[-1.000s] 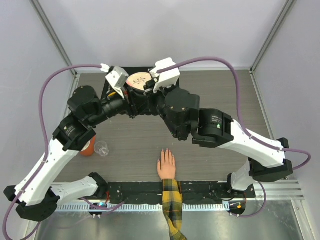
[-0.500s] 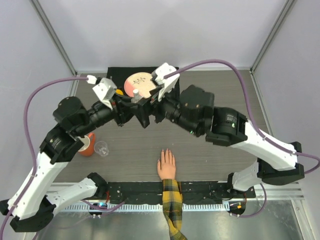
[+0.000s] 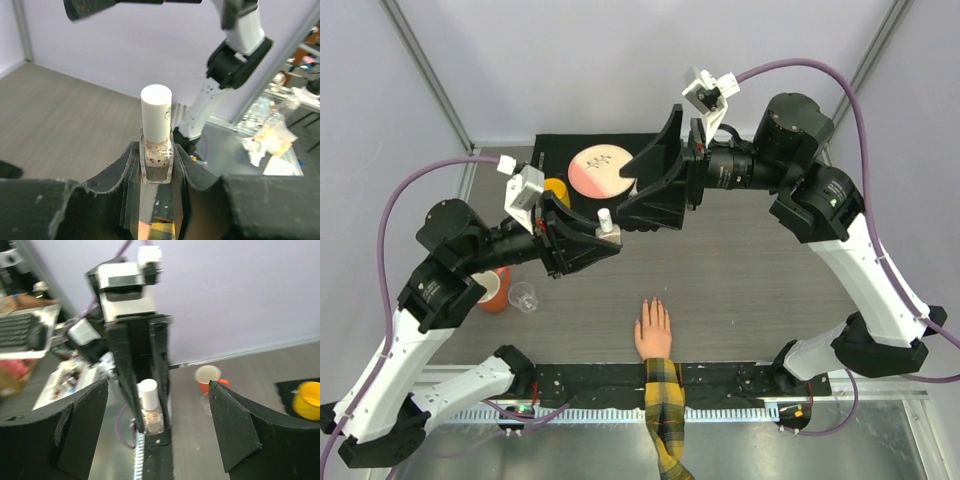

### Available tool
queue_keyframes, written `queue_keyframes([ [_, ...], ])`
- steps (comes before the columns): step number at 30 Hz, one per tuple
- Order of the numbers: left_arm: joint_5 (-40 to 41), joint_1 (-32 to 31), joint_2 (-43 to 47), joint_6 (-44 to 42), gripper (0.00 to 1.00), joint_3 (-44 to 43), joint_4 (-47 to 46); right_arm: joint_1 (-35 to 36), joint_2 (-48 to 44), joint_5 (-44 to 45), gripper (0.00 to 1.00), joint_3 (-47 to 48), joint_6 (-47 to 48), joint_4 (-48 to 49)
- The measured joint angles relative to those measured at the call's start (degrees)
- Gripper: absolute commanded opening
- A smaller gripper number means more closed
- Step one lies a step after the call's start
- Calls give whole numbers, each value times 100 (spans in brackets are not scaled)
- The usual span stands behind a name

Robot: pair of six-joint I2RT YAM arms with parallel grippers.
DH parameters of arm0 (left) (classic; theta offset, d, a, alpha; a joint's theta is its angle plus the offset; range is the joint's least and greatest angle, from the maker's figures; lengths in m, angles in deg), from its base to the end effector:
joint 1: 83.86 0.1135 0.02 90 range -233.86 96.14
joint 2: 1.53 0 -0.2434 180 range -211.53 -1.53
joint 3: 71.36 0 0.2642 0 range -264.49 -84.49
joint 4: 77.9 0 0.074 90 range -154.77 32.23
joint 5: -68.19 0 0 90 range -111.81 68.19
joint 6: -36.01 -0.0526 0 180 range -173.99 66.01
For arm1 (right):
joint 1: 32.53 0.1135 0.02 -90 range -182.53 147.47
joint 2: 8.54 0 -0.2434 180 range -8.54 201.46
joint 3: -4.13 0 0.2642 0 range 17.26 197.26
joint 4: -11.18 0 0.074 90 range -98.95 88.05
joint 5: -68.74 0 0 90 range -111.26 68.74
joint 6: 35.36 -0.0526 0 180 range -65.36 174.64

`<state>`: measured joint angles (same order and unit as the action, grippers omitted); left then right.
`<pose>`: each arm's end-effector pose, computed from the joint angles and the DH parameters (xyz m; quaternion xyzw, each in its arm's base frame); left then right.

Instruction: Paint the nails

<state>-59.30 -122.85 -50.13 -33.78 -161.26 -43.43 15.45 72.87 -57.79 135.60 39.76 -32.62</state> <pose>0.1139 -0.1334 0.4842 0.3397 0.5809 -0.5353 0.5105 0.1567 0.2207 0.5694 -0.4043 0.5411 0.5472 0.4943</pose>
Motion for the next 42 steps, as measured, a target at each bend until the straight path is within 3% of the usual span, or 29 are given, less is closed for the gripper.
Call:
queue_keyframes([
  [3,-302,0,-59,404,0,90,-356,-79,35,-820,84,-157,-328,240],
  [8,-767,0,-247,1054,0,142,-953,-98,79,-1657,61,-542,-778,601],
  [10,-876,0,-302,1213,0,166,-1093,-98,114,-1834,58,-627,-896,732],
  [14,-1010,0,-361,1408,0,205,-1268,-122,144,-2050,46,-789,-1137,1036],
  [17,-1040,0,-374,1473,0,205,-1346,-122,146,-2157,32,-911,-1276,1290],
  [18,-1047,0,-376,1497,0,205,-1384,-122,146,-2181,23,-960,-1329,1344],
  [21,-1054,0,-376,1541,0,208,-1403,-125,149,-2264,12,-1084,-1427,1482],
  [24,-946,0,-374,1486,0,208,-1346,-136,144,-2277,2,-1161,-1443,1598],
  [27,-588,-2,-369,1233,0,107,-977,-175,120,-2109,1,-1246,-1322,1585],
  [31,437,-24,-621,675,0,-446,59,-31,11,-752,1,-1191,-638,990],
  [33,992,-26,-813,378,0,-772,527,479,-35,966,1,-981,-114,476],
  [37,1694,-94,-1032,-70,0,-1145,951,2179,317,5366,1,-125,726,-382],
  [40,1989,-122,-1198,-317,0,-1333,1021,2758,1082,7305,1,1019,868,-1058],
  [42,2197,-114,-1327,-455,0,-1342,1071,2841,1436,8032,1,1410,870,-1338],
])
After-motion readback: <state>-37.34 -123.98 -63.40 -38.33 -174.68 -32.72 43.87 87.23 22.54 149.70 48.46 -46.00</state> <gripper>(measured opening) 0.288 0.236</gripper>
